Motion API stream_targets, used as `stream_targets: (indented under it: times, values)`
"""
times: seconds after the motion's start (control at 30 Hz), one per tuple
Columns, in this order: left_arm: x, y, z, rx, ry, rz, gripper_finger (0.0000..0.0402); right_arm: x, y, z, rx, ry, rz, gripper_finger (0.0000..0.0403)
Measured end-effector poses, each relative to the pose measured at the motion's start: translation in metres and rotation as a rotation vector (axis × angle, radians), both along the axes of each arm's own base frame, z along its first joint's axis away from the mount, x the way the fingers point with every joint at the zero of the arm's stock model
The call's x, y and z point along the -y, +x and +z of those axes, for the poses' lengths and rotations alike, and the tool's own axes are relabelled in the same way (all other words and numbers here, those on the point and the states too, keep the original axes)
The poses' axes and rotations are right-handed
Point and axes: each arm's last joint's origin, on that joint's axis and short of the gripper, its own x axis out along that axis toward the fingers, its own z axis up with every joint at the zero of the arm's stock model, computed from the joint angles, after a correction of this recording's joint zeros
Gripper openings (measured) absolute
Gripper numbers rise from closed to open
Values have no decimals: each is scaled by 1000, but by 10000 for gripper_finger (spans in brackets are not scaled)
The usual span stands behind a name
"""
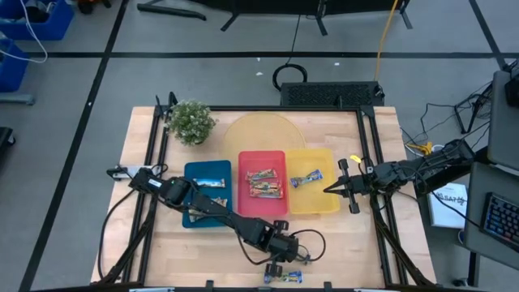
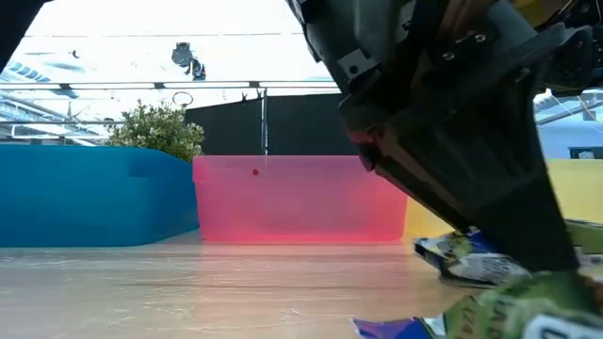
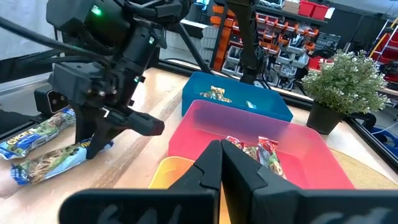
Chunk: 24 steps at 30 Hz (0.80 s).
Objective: Pick and place Granola Bars by type
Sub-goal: Put the blue granola bar into the yellow bin
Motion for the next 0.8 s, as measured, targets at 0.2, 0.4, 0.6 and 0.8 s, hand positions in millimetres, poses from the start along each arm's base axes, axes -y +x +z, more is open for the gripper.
stream_targets:
  times: [0.2, 0.4, 0.6, 0.8]
  values:
    - [0, 11, 47, 92, 63, -58, 77, 0, 0, -1, -7, -2, 0, 0]
    - [-29, 23, 97, 184, 218, 20, 74, 0, 0, 0, -2, -1, 0, 0]
    - [-100, 39, 113, 211, 311, 114, 73, 0, 0, 1, 7, 2, 0, 0]
    - [-182, 59, 98, 220, 209, 218, 64, 0, 0, 1, 13, -11, 2, 0]
